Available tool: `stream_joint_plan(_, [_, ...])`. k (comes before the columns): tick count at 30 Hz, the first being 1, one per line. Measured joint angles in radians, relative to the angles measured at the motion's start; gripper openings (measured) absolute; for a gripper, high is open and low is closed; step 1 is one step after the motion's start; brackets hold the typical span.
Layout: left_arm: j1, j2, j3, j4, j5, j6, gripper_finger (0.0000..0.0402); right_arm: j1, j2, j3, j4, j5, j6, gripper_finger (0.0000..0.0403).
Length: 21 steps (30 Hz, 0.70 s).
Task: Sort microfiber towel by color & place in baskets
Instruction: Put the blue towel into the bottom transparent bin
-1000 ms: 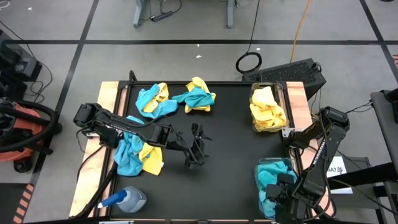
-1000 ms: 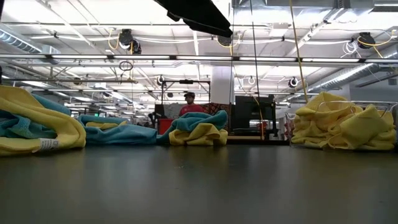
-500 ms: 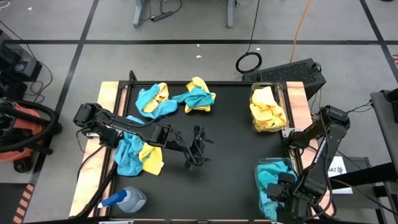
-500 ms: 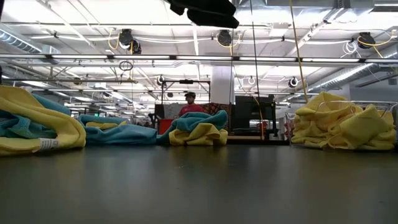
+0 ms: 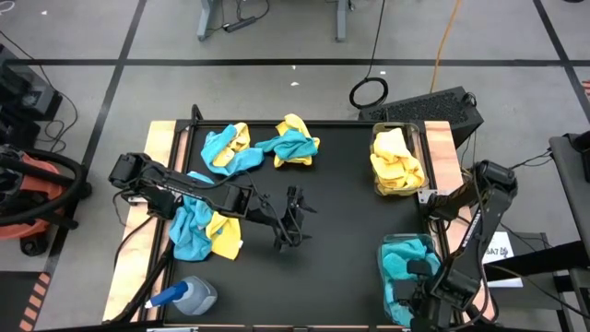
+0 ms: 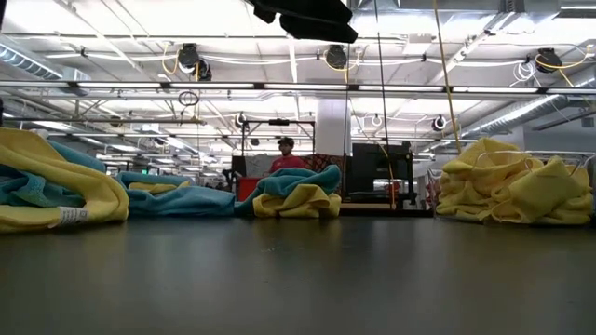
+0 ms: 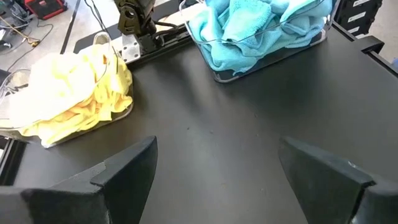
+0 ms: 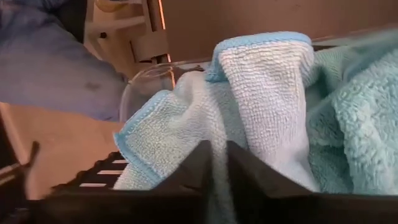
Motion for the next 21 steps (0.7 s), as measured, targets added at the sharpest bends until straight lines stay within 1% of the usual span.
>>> stream_joint_plan(1, [0.000, 0.000, 0.000, 0.000, 0.000, 0.001, 0.0338, 0.000, 0.007, -0.003, 0.001, 0.000, -0.014, 0.0017])
stream_joint_plan(2, [0.000, 0.000, 0.000, 0.000, 0.000, 0.002, 0.0338, 0.000, 0.014, -0.011, 0.002, -0.001, -0.021, 0.0010])
stream_joint_plan(5, [0.000, 0.000, 0.000, -0.005, 0.000, 0.002, 0.0338, 0.000, 0.036, -0.050, 0.018, -0.009, -0.010, 0.0017])
stream_joint_plan(7, [0.000, 0.000, 0.000, -0.012, 0.000, 0.002, 0.0338, 0.000, 0.049, -0.086, 0.048, -0.032, 0.002, 0.0019])
stream_joint_plan(13, [0.000, 0.000, 0.000, -0.031, -0.001, 0.001, 0.0338, -0.002, 0.062, -0.207, 0.226, -0.097, 0.014, 0.0003])
stream_joint_plan(16, [0.000, 0.000, 0.000, -0.032, -0.001, 0.001, 0.0338, -0.004, 0.061, -0.216, 0.239, -0.107, 0.014, 0.0005])
stream_joint_plan(21, [0.000, 0.000, 0.000, -0.038, -0.002, 0.001, 0.0338, -0.008, 0.032, -0.194, 0.204, -0.135, 0.032, 0.0021])
